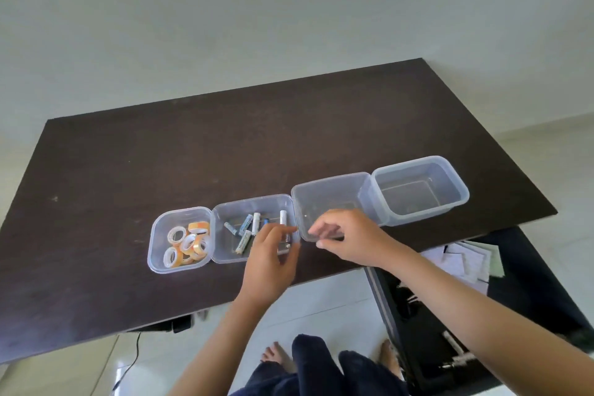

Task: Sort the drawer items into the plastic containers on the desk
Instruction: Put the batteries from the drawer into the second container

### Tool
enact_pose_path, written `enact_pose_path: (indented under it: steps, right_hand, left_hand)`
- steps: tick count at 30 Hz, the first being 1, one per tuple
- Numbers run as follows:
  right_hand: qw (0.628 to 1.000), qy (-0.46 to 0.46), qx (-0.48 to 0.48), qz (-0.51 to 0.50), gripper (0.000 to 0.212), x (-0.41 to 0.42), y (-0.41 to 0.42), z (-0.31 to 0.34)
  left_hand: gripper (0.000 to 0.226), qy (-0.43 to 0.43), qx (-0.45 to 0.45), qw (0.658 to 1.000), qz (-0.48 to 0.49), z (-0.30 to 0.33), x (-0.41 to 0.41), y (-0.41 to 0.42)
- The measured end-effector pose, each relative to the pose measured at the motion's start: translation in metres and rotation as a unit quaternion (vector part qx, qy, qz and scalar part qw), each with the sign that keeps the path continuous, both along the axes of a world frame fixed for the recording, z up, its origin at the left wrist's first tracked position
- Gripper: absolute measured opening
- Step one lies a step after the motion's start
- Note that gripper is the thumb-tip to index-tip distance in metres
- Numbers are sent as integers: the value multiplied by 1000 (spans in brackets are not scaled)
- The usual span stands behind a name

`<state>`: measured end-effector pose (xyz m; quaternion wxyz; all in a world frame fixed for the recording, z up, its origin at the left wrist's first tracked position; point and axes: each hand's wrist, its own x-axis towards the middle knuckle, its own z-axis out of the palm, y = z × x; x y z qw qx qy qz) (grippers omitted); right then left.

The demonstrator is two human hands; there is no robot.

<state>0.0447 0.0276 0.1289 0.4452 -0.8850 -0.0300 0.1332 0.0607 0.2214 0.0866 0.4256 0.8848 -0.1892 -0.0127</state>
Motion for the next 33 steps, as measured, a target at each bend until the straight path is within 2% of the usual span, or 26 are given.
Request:
enact_pose_path:
  steps: [4, 7, 10, 16, 22, 27, 30, 33]
  right_hand:
    - [998, 60, -3, -2, 11, -49, -64, -13]
    - [993, 110, -51, -4, 10, -85, -123, -41]
    - [976, 176, -130, -2, 11, -117, -185, -81]
    - [946, 255, -197, 21, 25, -174, -264, -149]
    - [938, 225, -234, 123, 32, -182, -270, -175]
    - [909, 255, -267, 194, 43, -187, -280, -189]
    - [901, 271, -270, 203, 39, -194, -290, -193]
    - [905, 294, -247, 182, 31, -202, -294, -198]
  left_hand:
    - [15, 22, -29, 998, -57, -9, -49, -68]
    - [15, 89, -16, 988, -125, -28, -86, -123]
    - [24, 149, 45, 972, -177, -58, -111, -171]
    - [48, 292, 186, 912, -222, -118, -145, -236]
    - [60, 281, 266, 887, -250, -149, -156, -271]
    - [72, 233, 374, 834, -332, -162, -167, -287]
    - [69, 217, 413, 815, -344, -165, -173, -288]
    - [59, 239, 414, 816, -326, -168, -182, -286]
